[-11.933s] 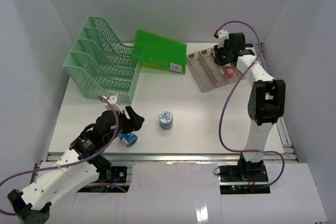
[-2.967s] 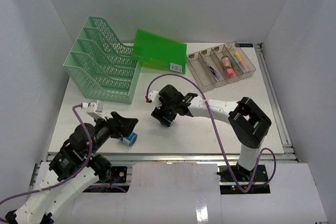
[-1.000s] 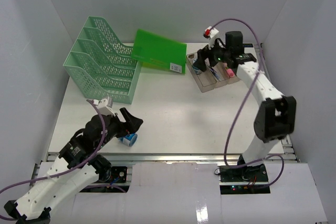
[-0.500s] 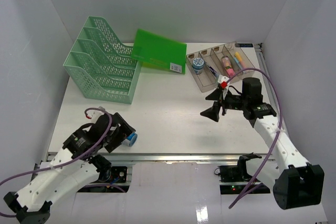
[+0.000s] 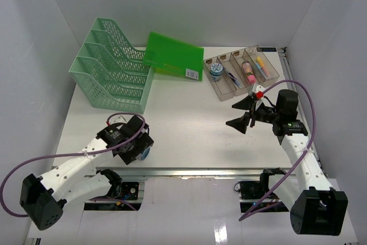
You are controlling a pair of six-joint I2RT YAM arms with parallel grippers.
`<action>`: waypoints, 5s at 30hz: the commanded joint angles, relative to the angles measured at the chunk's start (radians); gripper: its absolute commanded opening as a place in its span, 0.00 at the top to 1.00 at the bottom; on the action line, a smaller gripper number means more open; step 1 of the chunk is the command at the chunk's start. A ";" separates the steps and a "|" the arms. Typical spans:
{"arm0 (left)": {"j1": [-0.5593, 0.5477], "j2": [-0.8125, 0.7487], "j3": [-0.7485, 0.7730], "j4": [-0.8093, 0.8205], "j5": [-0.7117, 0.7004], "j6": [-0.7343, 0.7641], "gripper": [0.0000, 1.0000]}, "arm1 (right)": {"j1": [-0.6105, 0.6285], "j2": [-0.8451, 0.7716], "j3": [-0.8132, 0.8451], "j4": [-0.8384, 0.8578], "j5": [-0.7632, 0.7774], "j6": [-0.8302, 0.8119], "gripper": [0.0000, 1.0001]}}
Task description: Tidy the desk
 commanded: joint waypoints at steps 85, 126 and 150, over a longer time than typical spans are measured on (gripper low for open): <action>0.000 1.411 1.420 0.773 0.342 0.428 1.00 | -0.254 0.006 0.014 0.050 -0.053 0.075 0.10; 0.023 1.228 1.323 0.765 0.259 0.595 0.10 | -0.277 0.022 0.007 0.050 -0.072 0.066 0.10; 0.225 0.970 0.459 1.557 0.045 0.704 0.02 | -0.278 0.028 0.001 0.067 -0.111 0.089 0.10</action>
